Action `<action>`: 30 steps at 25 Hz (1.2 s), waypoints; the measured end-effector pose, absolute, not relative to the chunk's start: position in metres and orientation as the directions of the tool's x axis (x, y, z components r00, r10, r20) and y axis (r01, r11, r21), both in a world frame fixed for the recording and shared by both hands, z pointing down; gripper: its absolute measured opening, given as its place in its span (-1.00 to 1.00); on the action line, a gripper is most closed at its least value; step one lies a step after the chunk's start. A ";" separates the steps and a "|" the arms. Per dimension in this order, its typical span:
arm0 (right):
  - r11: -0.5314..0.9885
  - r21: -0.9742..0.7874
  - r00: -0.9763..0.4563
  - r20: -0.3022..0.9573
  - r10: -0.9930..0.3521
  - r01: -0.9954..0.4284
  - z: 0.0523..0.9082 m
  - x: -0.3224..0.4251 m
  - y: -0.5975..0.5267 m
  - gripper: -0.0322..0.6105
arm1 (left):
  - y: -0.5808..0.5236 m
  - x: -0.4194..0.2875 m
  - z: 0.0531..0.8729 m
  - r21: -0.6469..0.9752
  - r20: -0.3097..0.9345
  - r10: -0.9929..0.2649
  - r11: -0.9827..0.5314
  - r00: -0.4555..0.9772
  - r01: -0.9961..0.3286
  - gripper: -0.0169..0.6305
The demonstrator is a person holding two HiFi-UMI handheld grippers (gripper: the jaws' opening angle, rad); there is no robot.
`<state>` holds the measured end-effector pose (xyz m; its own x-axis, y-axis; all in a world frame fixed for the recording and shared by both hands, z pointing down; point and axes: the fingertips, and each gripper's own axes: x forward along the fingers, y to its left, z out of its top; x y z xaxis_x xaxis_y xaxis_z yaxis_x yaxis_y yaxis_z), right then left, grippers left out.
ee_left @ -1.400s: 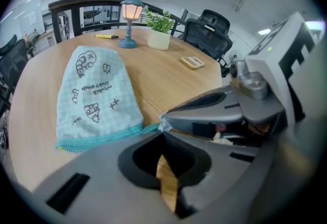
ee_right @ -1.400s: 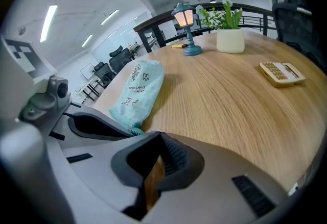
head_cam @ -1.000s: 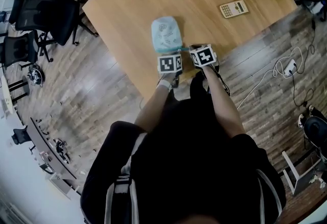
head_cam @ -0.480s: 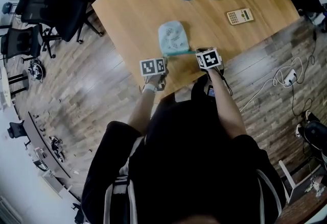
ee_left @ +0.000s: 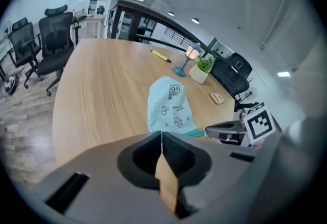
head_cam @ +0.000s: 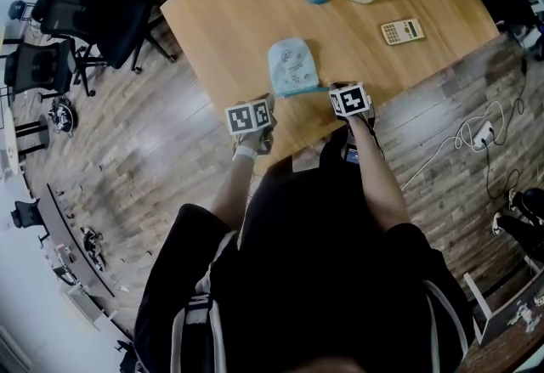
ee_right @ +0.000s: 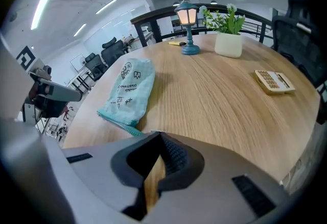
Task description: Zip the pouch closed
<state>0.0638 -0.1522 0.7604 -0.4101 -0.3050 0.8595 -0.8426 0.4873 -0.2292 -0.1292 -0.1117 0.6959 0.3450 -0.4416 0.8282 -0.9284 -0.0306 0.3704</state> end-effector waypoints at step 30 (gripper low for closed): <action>0.440 -0.111 -0.453 0.274 -0.848 -0.891 0.446 0.093 -0.176 -0.85 | -0.155 -0.124 0.345 -0.089 0.087 -0.947 -0.317 0.310 -0.944 -0.95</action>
<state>0.0929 -0.1760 0.4462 -0.4530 -0.8483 0.2742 -0.8911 0.4399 -0.1114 -0.1243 -0.1553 0.3446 0.3099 -0.9467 0.0875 -0.9441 -0.3173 -0.0894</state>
